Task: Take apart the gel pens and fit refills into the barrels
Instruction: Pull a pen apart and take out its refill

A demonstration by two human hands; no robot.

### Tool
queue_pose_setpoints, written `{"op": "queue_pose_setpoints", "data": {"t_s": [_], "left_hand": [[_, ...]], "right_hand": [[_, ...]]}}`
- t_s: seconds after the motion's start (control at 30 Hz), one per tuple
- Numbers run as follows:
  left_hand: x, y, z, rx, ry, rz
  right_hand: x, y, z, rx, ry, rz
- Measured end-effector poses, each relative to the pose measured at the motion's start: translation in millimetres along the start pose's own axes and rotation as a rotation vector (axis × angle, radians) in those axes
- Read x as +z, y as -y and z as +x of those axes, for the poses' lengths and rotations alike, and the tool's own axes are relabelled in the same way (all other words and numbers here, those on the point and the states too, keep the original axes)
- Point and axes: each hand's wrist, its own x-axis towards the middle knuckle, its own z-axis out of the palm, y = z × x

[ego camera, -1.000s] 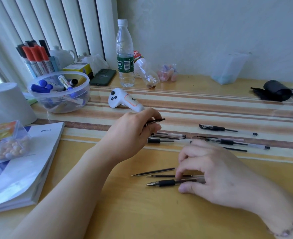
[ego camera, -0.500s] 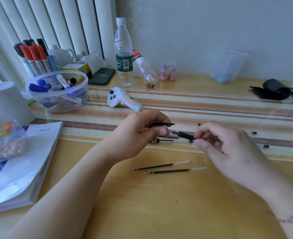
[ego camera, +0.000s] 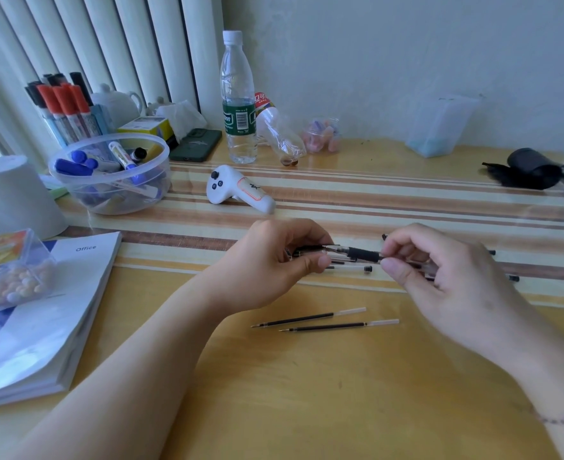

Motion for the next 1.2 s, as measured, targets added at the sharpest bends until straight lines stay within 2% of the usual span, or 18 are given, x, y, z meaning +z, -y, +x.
{"op": "queue_pose_setpoints", "data": {"t_s": [0.17,0.43,0.77,1.2], "left_hand": [[7.4,-1.6,-1.1,0.039,0.084,0.045],[1.8,1.3,0.1,-0.001,0.014,-0.115],[3.2,-3.2,0.3,0.003,0.017,-0.115],[11.4,-2.0,-1.8,0.030,0.051,0.061]], "right_hand": [[1.7,4.1,0.3,-0.070,0.013,-0.027],[-4.7,-3.4,2.2,0.011,-0.073,0.029],[-7.2,-2.7,2.7,-0.011,-0.073,-0.002],[0.0,1.3,-0.2,-0.086,0.007,-0.060]]}}
